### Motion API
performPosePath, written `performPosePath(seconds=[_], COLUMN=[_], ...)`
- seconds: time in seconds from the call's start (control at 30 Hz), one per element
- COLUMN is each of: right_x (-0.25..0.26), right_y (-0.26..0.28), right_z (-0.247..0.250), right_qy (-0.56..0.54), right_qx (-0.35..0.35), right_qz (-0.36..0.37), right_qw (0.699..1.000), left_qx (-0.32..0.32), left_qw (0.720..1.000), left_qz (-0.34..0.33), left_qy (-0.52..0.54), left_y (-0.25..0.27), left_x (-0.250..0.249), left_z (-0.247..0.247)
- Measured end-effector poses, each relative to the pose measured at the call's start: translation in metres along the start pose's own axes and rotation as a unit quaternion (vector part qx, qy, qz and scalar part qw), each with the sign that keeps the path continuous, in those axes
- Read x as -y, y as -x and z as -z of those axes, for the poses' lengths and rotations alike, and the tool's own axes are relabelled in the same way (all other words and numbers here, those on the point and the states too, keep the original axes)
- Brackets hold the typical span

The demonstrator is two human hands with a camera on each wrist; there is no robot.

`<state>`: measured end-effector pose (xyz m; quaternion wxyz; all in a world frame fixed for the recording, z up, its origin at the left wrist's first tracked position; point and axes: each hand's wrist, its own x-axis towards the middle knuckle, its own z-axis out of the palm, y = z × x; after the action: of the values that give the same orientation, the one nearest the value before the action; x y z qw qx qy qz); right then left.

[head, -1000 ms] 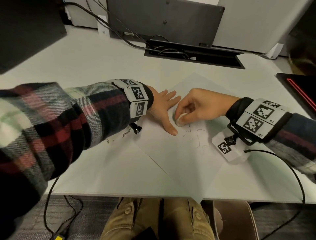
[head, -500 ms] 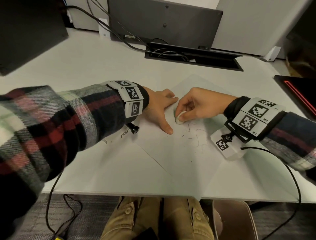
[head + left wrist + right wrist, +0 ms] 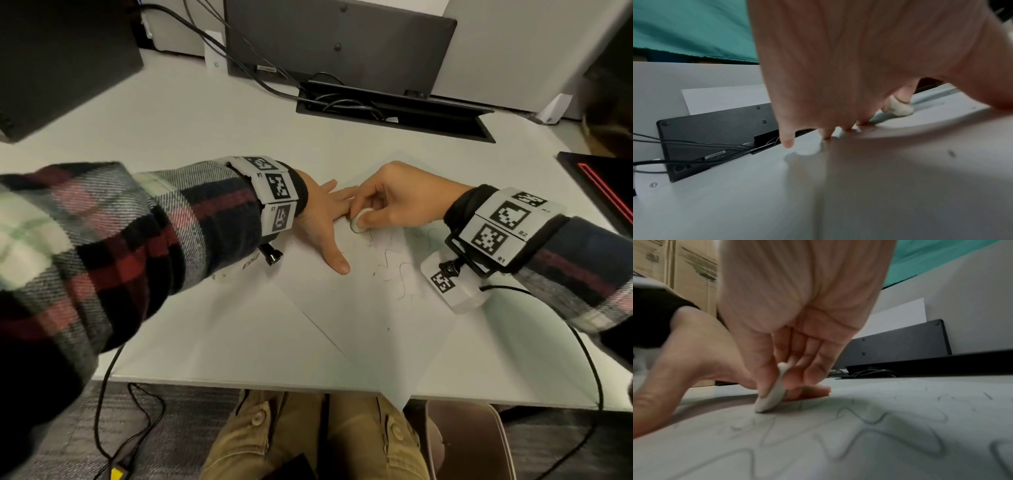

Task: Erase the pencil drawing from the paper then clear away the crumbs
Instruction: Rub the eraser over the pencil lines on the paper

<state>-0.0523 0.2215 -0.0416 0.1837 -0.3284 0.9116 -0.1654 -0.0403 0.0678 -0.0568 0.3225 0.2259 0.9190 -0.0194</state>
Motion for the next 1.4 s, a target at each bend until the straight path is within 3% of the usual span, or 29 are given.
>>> performPosePath(seconds=[0.17, 0.3, 0.43, 0.57, 0.7, 0.83, 0.97, 1.1, 1.23, 1.4], right_x=[0.007, 0.002, 0.009, 0.007, 0.013, 0.007, 0.008, -0.005, -0.003, -0.003], right_y=[0.008, 0.0, 0.009, 0.001, 0.007, 0.004, 0.018, 0.02, 0.029, 0.027], right_z=[-0.004, -0.001, -0.006, -0.003, -0.007, -0.002, -0.008, -0.001, -0.006, -0.006], right_qy=[-0.045, 0.0, -0.076, -0.014, -0.051, -0.017, -0.059, -0.018, -0.058, -0.028], right_qx=[0.06, -0.011, 0.07, 0.003, 0.055, 0.009, 0.07, -0.008, 0.041, 0.0], right_qz=[0.003, 0.0, -0.002, 0.009, 0.008, 0.0, -0.003, -0.022, -0.017, -0.022], right_qw=[0.997, 1.0, 0.995, 1.0, 0.997, 1.0, 0.996, 1.0, 0.997, 0.999], left_qx=[0.0, -0.004, -0.004, 0.0, 0.001, 0.0, 0.003, 0.005, 0.007, 0.003], left_qw=[1.0, 1.0, 1.0, 1.0, 1.0, 1.0, 1.0, 1.0, 1.0, 1.0], left_qz=[0.008, 0.001, 0.007, 0.003, 0.002, -0.003, 0.008, 0.013, 0.02, 0.022], left_qy=[-0.002, 0.006, 0.003, 0.007, 0.011, 0.018, 0.003, -0.017, -0.018, -0.021], left_y=[0.001, 0.002, 0.001, 0.0, 0.0, -0.002, -0.003, -0.004, -0.003, -0.002], left_x=[-0.001, -0.002, -0.001, 0.0, 0.0, 0.0, 0.002, 0.001, 0.0, -0.001], left_z=[0.001, 0.0, -0.001, 0.0, 0.0, 0.0, -0.001, 0.0, 0.0, 0.0])
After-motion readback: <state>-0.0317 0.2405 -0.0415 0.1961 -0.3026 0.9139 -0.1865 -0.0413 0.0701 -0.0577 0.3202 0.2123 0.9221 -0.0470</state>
